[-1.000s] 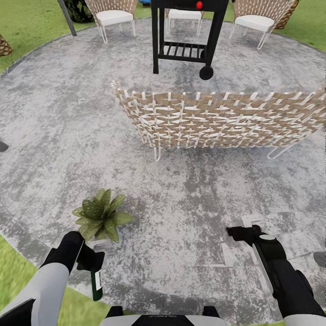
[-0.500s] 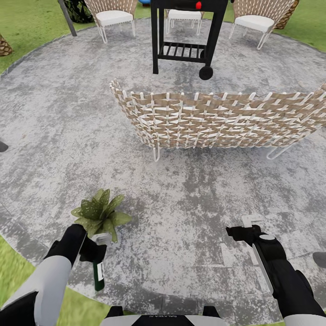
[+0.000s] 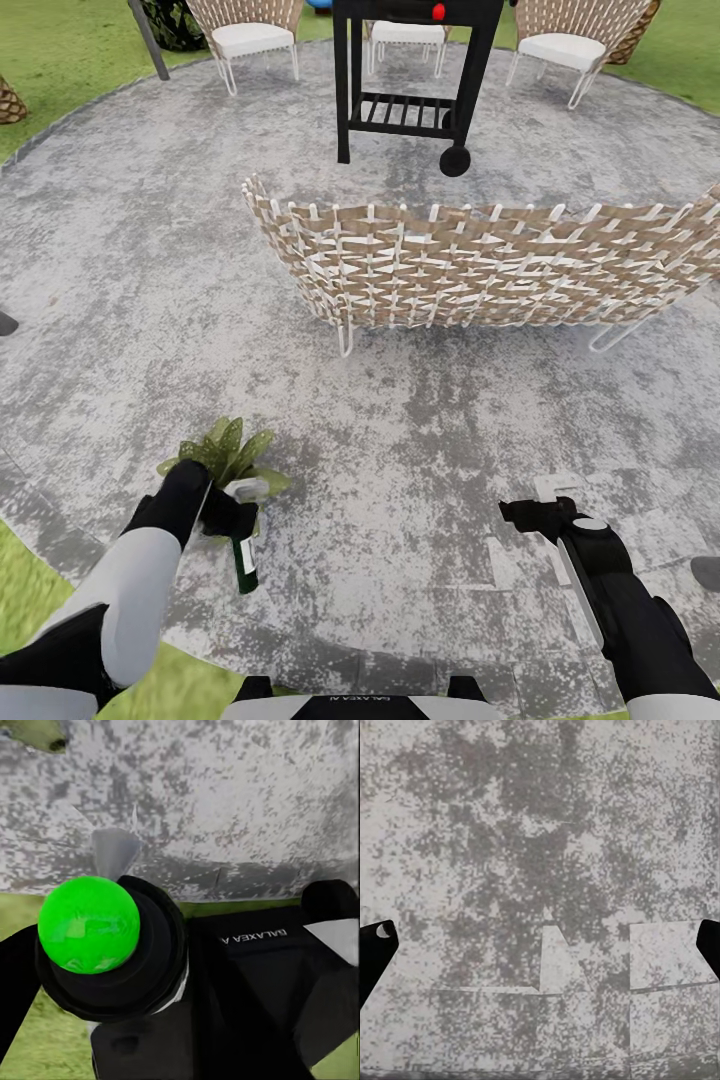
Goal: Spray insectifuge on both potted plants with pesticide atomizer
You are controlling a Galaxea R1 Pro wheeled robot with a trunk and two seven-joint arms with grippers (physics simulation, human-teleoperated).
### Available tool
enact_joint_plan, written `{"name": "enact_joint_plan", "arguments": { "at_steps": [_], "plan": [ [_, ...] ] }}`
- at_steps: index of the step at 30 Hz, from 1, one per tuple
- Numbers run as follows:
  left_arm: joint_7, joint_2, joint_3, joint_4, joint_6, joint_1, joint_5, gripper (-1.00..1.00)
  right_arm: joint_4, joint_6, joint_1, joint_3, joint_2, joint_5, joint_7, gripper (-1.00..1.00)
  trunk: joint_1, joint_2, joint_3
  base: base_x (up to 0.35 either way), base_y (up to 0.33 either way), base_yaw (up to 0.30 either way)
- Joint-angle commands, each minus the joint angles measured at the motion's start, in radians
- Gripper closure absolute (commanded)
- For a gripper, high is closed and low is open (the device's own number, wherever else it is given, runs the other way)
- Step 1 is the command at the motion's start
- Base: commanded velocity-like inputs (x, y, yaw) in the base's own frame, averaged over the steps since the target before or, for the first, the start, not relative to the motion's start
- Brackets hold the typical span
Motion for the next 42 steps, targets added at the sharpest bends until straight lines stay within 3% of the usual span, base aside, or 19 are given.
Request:
{"name": "enact_joint_plan", "arguments": {
  "at_steps": [1,9,19,31,35,42],
  "plan": [
    [-0.008,-0.006,0.006,-0.001,0.001,-0.005,-0.019,1.0,-0.001,0.004,0.0,-0.001,0.0,0.011,0.009,-1.0,0.0,0.0,-0.001,0.0,0.0,0.0],
    [-0.009,-0.015,0.002,-0.002,0.001,-0.046,-0.019,1.0,-0.001,0.004,0.0,-0.001,0.0,0.011,0.009,-1.0,0.0,0.0,-0.001,0.0,0.0,0.0],
    [-0.01,-0.01,0.001,-0.002,-0.001,-0.031,-0.019,1.0,-0.001,0.004,0.0,-0.001,0.0,0.011,0.01,-1.0,0.0,0.0,-0.001,0.0,0.0,0.0],
    [-0.011,-0.004,0.01,-0.002,-0.001,0.034,-0.017,1.0,-0.001,0.004,0.0,-0.001,0.0,0.011,0.009,-1.0,0.0,0.0,-0.001,0.0,0.0,0.0],
    [-0.011,0.002,0.011,-0.002,-0.001,0.047,-0.018,1.0,-0.001,0.004,0.0,-0.001,0.001,0.011,0.009,-1.0,0.0,0.0,-0.001,0.0,0.0,0.0],
    [-0.013,0.042,0.011,-0.002,-0.001,0.07,-0.019,1.0,-0.001,0.004,0.0,-0.001,0.0,0.011,0.009,-1.0,0.0,0.0,-0.001,0.0,0.0,0.0]
  ]
}}
